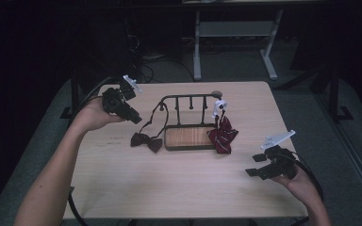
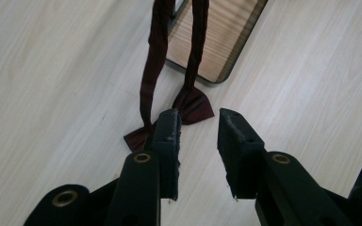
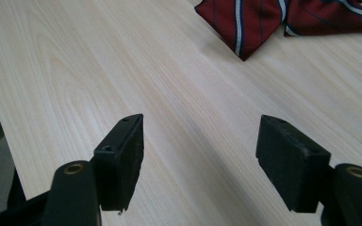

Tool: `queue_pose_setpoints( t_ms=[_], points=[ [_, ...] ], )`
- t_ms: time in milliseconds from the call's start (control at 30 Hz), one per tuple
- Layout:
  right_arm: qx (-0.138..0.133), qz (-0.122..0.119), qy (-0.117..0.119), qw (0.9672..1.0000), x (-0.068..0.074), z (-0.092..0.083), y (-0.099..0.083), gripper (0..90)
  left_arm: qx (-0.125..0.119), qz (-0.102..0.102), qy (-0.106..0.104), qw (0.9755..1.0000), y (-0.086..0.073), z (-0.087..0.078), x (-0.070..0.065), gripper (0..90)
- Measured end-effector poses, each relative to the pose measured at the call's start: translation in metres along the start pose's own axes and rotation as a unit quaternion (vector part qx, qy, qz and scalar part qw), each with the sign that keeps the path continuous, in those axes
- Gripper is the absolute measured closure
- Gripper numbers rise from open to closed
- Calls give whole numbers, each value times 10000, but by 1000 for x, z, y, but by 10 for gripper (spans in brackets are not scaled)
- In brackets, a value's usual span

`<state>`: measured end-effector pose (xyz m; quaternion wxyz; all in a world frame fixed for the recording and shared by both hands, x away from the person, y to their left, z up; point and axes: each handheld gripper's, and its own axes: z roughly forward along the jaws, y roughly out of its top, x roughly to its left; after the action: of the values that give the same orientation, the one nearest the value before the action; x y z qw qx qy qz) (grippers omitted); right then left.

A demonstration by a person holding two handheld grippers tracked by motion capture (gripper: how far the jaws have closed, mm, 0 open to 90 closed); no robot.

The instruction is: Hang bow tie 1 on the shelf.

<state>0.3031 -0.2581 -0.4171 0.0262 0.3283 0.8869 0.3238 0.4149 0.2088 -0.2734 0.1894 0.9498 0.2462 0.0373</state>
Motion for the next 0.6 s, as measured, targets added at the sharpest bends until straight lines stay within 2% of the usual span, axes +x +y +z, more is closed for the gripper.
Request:
queue_pose_setpoints(
  t_ms=[367,600],
  points=[
    [2,14,-18,10000,-1,-1,0,320,-111,62,-53,9999,-13,4,-9,638],
    [-2,53,-34,10000,-1,-2,-1,319,-227,62,-59,9997,-29,10,-16,597]
  ],
)
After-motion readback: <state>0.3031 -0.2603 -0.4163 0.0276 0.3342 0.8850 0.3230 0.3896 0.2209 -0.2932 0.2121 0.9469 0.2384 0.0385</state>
